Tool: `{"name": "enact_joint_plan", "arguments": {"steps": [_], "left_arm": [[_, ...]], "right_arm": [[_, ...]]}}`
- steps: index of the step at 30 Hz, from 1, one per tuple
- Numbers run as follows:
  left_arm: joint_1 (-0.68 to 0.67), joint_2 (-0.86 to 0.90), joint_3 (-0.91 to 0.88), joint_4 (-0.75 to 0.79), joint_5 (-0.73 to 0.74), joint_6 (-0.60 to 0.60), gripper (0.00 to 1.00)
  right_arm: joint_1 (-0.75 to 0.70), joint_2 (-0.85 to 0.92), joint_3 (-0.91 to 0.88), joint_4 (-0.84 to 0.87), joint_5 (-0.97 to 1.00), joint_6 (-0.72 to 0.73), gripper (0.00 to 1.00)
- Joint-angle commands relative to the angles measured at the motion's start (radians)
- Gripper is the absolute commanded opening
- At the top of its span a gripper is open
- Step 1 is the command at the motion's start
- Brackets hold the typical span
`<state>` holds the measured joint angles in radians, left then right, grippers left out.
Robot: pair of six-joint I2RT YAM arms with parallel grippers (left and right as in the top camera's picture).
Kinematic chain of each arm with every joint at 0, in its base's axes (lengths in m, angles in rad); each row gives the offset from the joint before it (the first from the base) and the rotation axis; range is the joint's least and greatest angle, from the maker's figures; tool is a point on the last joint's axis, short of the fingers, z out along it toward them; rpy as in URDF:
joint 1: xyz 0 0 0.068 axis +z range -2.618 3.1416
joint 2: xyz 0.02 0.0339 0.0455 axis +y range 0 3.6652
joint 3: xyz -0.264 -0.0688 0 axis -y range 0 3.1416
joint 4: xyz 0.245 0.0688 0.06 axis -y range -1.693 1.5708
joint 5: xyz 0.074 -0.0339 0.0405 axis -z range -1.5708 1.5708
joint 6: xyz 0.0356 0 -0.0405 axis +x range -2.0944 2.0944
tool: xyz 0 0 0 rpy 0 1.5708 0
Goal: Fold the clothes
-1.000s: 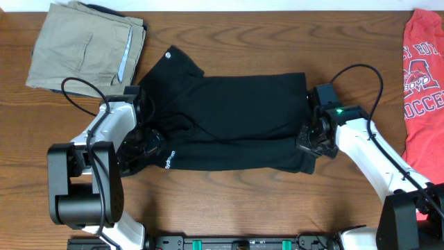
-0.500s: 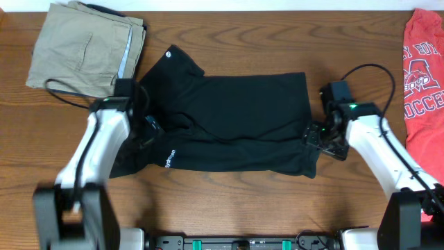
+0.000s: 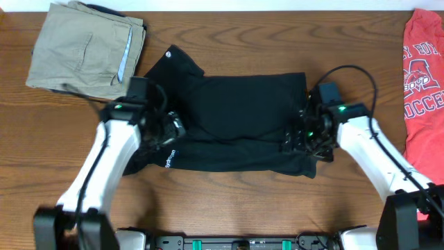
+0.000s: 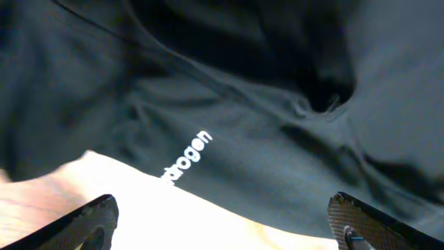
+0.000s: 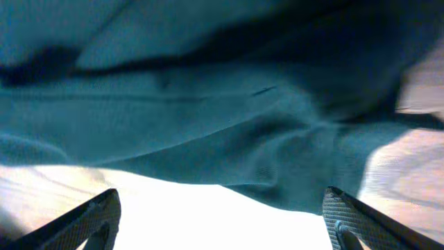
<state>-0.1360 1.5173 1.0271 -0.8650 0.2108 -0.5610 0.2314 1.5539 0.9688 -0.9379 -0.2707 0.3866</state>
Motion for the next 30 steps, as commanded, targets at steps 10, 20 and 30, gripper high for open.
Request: {"name": "enact_joint_plan", "arguments": {"steps": [10, 20, 30], "left_arm": [[0.007, 0.170, 0.005, 0.252, 0.033, -0.110, 0.98], [0.015, 0.241, 0.005, 0.391, 0.032, -0.161, 0.99], [0.017, 0.241, 0.006, 0.442, 0.031, -0.158, 0.20]], "right_arm": [[0.037, 0.007, -0.043, 0.017, -0.014, 0.002, 0.93], [0.037, 0.007, -0.043, 0.018, -0.013, 0.001, 0.93], [0.037, 0.007, -0.043, 0.029, -0.005, 0.002, 0.93]]}}
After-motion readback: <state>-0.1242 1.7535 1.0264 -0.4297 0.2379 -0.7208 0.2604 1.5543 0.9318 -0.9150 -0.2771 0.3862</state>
